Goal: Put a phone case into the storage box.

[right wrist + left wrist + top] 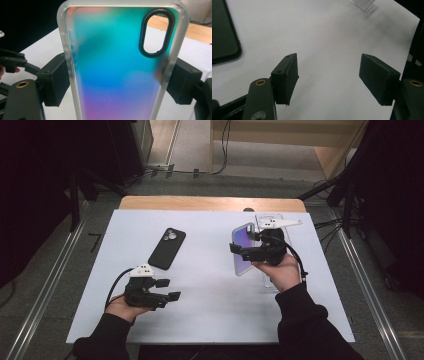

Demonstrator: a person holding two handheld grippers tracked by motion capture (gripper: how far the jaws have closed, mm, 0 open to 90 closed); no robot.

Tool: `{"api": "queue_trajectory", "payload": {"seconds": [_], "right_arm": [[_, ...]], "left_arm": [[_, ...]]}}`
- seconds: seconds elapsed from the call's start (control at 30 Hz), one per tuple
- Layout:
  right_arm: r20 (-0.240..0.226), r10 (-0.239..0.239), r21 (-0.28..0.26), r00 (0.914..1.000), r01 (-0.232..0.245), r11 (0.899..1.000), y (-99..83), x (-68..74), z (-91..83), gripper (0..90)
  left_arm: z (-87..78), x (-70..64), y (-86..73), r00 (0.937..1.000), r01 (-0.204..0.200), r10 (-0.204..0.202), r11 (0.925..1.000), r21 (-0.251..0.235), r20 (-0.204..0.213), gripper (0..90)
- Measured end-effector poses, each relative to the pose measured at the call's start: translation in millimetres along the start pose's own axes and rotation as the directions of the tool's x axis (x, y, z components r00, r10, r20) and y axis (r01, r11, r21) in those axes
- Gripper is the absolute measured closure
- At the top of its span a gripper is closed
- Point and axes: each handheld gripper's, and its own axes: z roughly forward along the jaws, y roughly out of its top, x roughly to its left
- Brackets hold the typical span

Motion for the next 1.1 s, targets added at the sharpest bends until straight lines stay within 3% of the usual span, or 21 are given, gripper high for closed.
{"api": "queue_trajectory", "payload": {"seconds": [0.07, 0.2, 0.33, 0.57, 0.8, 1.1], "right_arm": [[0.006, 0.006, -0.009, 1.0000, -0.006, 1.000, 2.7, -3.4, -1.6, 15.5], [0.043, 0.012, -0.015, 0.9990, -0.012, 1.000, 8.8, -11.5, -5.8, 15.5], [0.077, 0.015, -0.033, 0.9969, -0.012, 0.999, 15.2, -22.3, -12.8, 15.5], [0.128, 0.059, -0.067, 0.9901, -0.051, 0.996, 21.7, -44.1, -22.9, 15.5], [0.191, 0.088, -0.095, 0.9776, -0.071, 0.993, 26.3, -62.2, -32.4, 15.5], [0.270, 0.129, -0.109, 0.9543, -0.103, 0.989, 23.2, -84.6, -30.3, 15.5]], "left_arm": [[-1.2, -0.1, -1.0, 1.0000, 0.002, -0.002, 1.0000, -0.003, -0.006, 31.6], [-3.2, 1.5, -3.7, 0.9992, 0.037, -0.037, 0.9993, 0.009, -0.017, 31.7], [-7.9, 3.3, -5.9, 0.9968, 0.076, -0.076, 0.9971, -0.010, -0.027, 31.6], [-8.6, 2.6, -10.2, 0.9965, 0.074, -0.074, 0.9972, -0.004, -0.039, 31.6], [-12.1, 2.2, -11.6, 0.9953, 0.085, -0.085, 0.9963, -0.010, -0.046, 31.7], [-10.5, 3.3, -10.8, 0.9951, 0.085, -0.086, 0.9962, -0.014, -0.049, 31.6]]}}
